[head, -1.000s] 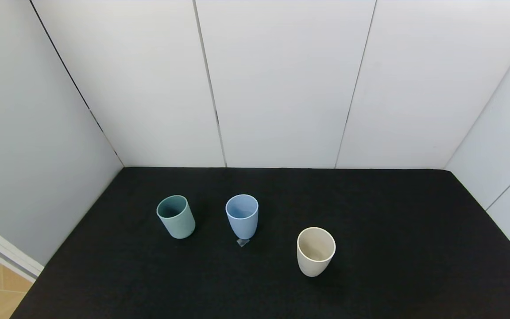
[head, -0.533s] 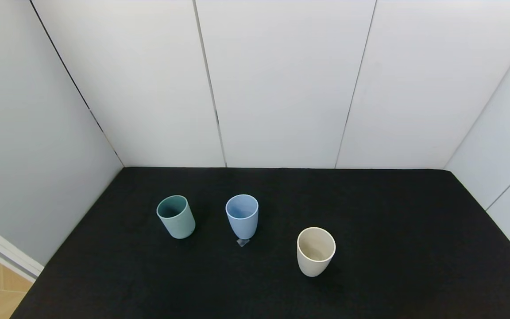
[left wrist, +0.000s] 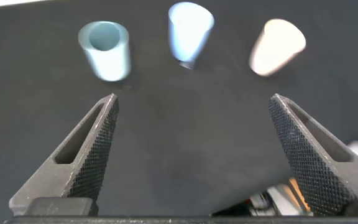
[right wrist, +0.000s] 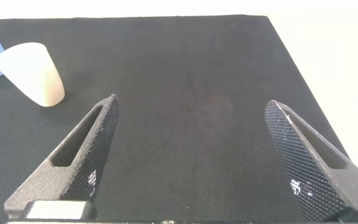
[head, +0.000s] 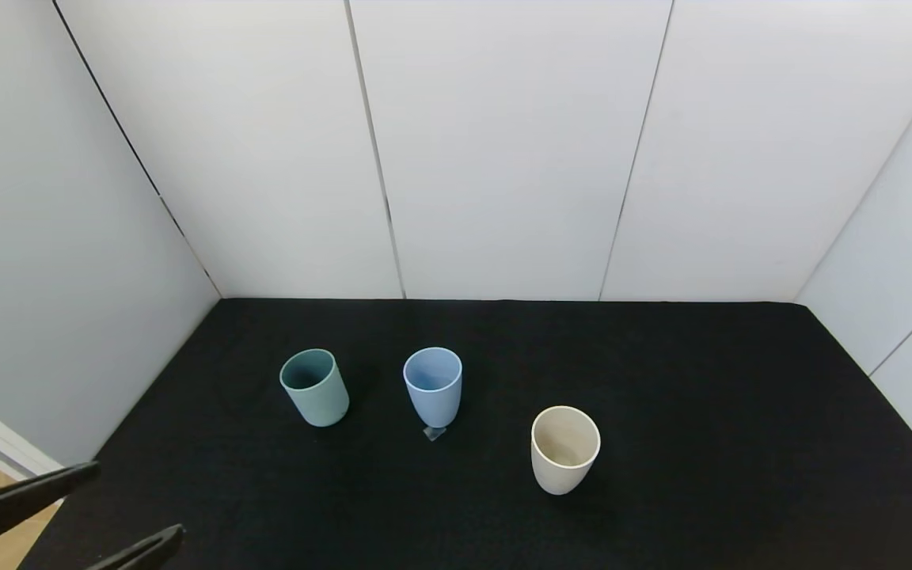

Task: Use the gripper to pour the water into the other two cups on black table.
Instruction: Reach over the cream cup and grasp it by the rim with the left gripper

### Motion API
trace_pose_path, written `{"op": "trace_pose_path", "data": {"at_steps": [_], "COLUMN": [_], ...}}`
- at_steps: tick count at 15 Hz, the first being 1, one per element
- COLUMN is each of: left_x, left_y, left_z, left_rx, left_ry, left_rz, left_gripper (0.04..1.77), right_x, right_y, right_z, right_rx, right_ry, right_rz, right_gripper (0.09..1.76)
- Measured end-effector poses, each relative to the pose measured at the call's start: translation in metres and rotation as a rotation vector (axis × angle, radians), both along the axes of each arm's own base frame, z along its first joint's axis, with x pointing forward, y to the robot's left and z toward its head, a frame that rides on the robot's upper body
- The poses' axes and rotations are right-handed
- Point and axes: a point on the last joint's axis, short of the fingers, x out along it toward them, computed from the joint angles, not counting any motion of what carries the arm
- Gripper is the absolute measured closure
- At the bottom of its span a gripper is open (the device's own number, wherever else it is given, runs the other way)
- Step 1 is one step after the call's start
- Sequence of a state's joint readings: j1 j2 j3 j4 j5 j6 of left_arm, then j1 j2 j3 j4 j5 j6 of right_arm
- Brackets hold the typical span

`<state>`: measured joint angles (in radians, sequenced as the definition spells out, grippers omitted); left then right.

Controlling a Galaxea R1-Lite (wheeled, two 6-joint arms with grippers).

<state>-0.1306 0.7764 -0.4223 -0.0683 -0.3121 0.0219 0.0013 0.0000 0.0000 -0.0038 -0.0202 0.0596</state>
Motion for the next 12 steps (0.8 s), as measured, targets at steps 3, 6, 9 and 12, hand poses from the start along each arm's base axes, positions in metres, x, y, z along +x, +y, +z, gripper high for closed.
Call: {"op": "trace_pose_path", "data": {"at_steps": [3,6,9,12], "left_x": [0.026,0.049,0.07,0.091], "left_y": [-0.014,-0.031,-0.053,-0.079], "left_z": [-0.003,-0.008,-0.018,-0.033], "left_rx": [0.021,0.045,0.082,0.113], "left_ry": [0.04,0.063,0.089,0.103], "left_rz": [-0.091,-0.14,-0.173,-0.213], "left_gripper": [0.09,0.09,0.09,0.09], "right_x": [0.0,0.0,0.0,0.0], "right_y": [0.0,0.0,0.0,0.0], "right_z": [0.0,0.0,0.0,0.0], "right_rx": [0.0,0.0,0.0,0.0], "right_ry": [0.0,0.0,0.001,0.001], "right_rz": [0.0,0.0,0.0,0.001], "right_gripper": [0.14,0.14,0.14,0.14]}}
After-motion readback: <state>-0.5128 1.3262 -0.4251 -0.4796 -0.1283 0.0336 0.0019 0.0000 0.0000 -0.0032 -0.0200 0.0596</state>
